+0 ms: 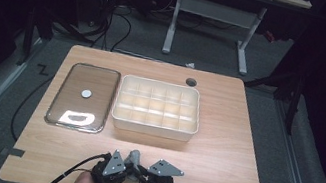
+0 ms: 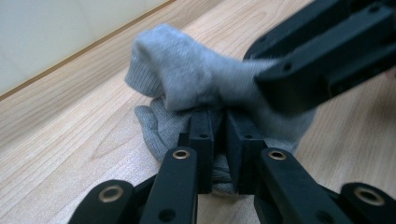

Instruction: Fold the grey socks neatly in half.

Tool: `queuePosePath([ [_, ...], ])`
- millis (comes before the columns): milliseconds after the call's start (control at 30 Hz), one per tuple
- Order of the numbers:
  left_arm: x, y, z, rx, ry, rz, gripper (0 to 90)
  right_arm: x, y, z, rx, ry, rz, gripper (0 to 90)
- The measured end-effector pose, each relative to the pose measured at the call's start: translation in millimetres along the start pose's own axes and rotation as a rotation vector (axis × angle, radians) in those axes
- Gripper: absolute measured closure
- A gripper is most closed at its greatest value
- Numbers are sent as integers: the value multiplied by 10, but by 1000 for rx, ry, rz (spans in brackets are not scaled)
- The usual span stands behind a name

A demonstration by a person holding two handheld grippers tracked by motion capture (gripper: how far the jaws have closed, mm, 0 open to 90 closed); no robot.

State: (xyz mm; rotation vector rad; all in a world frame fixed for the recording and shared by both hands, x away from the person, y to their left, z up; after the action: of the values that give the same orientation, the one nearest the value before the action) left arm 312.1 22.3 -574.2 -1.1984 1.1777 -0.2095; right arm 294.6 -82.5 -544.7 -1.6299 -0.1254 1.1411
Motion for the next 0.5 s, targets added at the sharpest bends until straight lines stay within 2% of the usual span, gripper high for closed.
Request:
queuePosePath([
  [100, 0, 0, 1, -1, 1, 0, 815, -102, -14, -78, 8, 20, -32, 720],
  [233, 1, -1, -2, 2, -3, -1, 815, -210, -9, -245, 26, 81, -53, 657],
  [300, 1, -1, -2, 1, -2, -1, 815, -203, 31, -329, 47, 102, -34, 633],
  [333, 1, -1, -2, 1, -2, -1, 815, -203, 31, -329, 47, 102, -34, 633],
  [367, 1, -1, -2, 1, -2, -1, 815, -168, 87, -392, 57, 112, -2, 628],
  [500, 1, -1, -1, -1, 1, -1, 815, -89, 169, -431, 59, 118, 37, 648],
])
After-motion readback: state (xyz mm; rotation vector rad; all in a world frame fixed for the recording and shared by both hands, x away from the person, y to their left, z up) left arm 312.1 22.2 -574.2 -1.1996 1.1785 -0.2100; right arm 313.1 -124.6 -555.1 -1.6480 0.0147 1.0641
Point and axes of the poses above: each handheld gripper's, and its own axes: x roughly forward along the jaws, y roughly out of its underside, z roughly to its left, the point moved 7 cm from there along x, roughly forward along the jaws, and after that the axes turned 7 degrees about -x, right-handed, at the moved point
